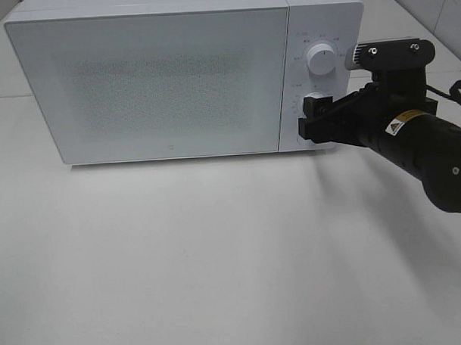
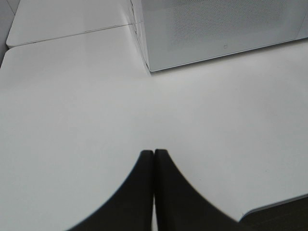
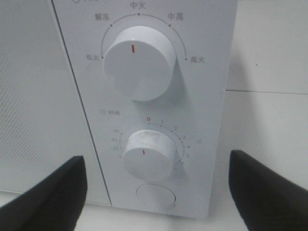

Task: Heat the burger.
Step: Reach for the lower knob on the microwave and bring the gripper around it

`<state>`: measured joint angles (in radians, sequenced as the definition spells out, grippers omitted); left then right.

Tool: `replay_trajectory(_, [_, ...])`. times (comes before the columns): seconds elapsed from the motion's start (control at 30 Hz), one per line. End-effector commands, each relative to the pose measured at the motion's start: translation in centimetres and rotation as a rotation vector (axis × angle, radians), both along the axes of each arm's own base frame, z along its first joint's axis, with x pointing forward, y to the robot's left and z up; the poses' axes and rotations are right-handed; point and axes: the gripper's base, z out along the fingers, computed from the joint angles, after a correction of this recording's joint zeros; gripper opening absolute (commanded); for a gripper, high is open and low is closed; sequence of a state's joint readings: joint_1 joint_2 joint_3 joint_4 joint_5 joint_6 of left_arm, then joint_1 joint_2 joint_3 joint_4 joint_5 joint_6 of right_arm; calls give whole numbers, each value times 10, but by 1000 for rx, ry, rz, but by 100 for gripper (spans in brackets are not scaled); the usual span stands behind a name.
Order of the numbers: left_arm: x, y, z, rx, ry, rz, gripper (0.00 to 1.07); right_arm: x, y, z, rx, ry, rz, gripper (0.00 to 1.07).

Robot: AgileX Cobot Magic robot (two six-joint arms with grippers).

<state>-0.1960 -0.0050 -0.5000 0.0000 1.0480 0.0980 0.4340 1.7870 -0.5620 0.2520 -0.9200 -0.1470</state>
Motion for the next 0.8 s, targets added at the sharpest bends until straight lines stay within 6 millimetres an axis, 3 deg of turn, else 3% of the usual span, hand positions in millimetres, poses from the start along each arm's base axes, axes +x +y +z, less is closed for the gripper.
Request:
replay_trajectory(0.03, [-2, 0, 0, -13, -30, -1, 0, -1, 7, 0, 2, -21, 9, 76])
replay_trajectory(0.17, [-2, 0, 0, -13, -30, -1, 0, -8, 23, 1, -11, -54, 52, 76])
replay_trajectory(0.43, [-2, 0, 0, -13, -30, -1, 0, -5, 15, 4, 31, -80, -70, 76])
replay_trajectory(0.8, [-2, 0, 0, -13, -30, -1, 0, -6, 18, 5, 14, -103, -27, 76])
